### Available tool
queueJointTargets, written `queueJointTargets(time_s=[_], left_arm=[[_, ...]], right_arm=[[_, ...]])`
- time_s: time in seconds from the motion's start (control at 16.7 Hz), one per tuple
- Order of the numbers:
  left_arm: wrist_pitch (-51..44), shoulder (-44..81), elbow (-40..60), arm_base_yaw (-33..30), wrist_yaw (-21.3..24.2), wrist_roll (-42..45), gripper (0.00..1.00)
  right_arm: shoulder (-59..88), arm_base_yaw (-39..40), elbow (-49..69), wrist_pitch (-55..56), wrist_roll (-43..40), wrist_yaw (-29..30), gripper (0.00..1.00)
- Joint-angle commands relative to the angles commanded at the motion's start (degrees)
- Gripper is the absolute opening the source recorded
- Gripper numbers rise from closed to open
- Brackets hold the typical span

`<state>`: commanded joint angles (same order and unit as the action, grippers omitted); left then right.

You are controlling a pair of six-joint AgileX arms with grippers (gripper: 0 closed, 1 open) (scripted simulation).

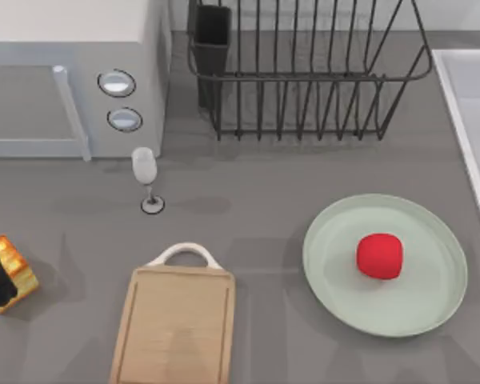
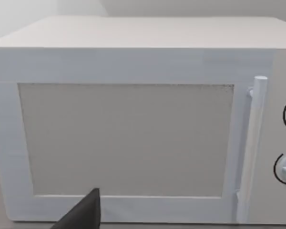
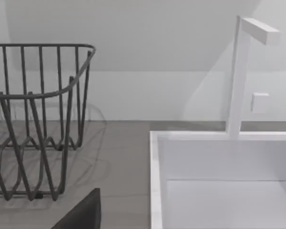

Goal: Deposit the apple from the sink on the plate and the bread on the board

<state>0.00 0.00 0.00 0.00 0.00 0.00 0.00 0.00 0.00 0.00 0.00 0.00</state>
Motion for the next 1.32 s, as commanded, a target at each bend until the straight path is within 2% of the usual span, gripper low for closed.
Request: queueJointTargets(time_s=[0.24, 0.48, 1.02, 1.32], left_arm=[[-1.4, 1.8, 1.7, 0.0, 0.0, 1.3, 1.0], [-8.7, 12.8, 10.3, 0.1, -0.1, 7.9, 1.0], [-36.6, 62.0, 39.1, 0.0, 0.2, 31.2, 1.0], [-49.5, 83.4, 53.4, 0.2, 0.2, 42.4, 1.0]], right_arm=[[0.0, 0.0, 0.0, 0.0, 0.0, 0.0, 1.0], [0.0, 0.0, 0.0, 0.0, 0.0, 0.0, 1.0], [0.0, 0.0, 0.0, 0.0, 0.0, 0.0, 1.0], [0.0, 0.0, 0.0, 0.0, 0.0, 0.0, 1.0]])
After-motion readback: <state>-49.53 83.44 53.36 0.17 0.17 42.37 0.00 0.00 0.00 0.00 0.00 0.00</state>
